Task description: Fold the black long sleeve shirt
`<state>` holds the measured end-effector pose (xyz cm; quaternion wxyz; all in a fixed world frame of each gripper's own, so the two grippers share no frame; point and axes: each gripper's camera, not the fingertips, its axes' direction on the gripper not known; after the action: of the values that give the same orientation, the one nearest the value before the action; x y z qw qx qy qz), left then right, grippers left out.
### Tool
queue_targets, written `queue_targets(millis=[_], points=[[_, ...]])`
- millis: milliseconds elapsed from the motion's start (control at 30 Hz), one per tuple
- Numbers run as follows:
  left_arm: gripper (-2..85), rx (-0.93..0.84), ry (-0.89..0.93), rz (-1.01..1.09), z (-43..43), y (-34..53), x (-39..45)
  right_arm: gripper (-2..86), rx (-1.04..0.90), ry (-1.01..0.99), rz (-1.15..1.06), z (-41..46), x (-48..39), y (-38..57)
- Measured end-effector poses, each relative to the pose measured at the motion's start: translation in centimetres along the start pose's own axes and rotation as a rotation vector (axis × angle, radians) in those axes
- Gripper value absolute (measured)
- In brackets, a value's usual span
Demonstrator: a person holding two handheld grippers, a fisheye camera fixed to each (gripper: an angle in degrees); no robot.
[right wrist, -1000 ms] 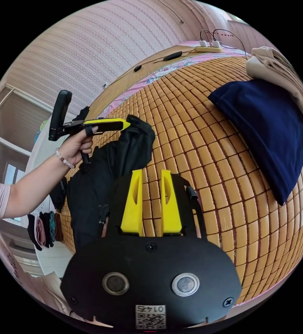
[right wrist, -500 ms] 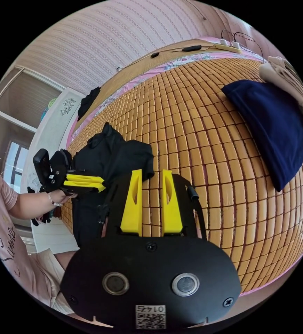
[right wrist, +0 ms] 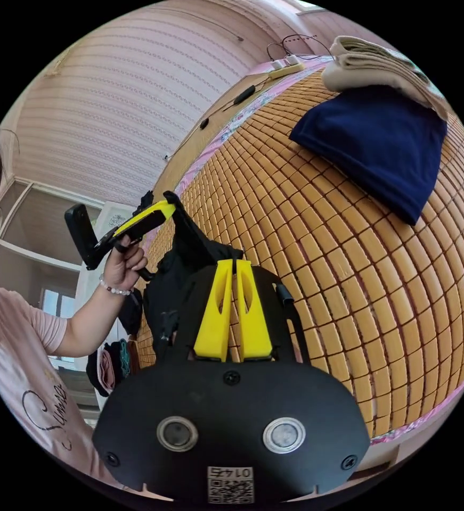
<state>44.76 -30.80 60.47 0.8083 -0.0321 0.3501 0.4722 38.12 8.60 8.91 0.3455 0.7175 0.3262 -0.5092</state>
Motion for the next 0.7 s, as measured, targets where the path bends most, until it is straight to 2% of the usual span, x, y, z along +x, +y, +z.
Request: queue_targets(millis=[67,167,267,467,533,600,700], points=[[-1.0,-0.040,0.054,0.032,2.1,-2.9,-0.6,0.8,0.030,-0.042,0.050,-0.9,0.5,0.1],[-1.0,-0.162,0.152,0.061,6.9,-6.1,-1.1,1.1,0.068,0.015,0.135,-1.5,1.4,0.4],[-1.0,-0.298,0.148,0.080,11.0,-6.7,-0.8,2.5,0.086,0.057,0.205,-1.5,2.2,0.7],[-0.9,-0.353,0.098,0.144,12.5,-6.0,0.3,10.0,0.009,0.267,0.031,1.0,-0.9,0.2],[-0.9,-0.362,0.088,0.147,12.6,-5.6,0.3,6.2,-0.012,0.360,-0.041,2.5,-2.4,-0.1],[-0.8,-0.355,0.086,0.141,12.2,-5.1,0.3,1.4,-0.040,0.359,-0.080,3.2,-3.4,-0.3],[-0.5,-0.318,0.088,0.085,11.6,-4.1,0.0,0.2,-0.042,0.328,-0.054,3.3,-4.3,-0.3]])
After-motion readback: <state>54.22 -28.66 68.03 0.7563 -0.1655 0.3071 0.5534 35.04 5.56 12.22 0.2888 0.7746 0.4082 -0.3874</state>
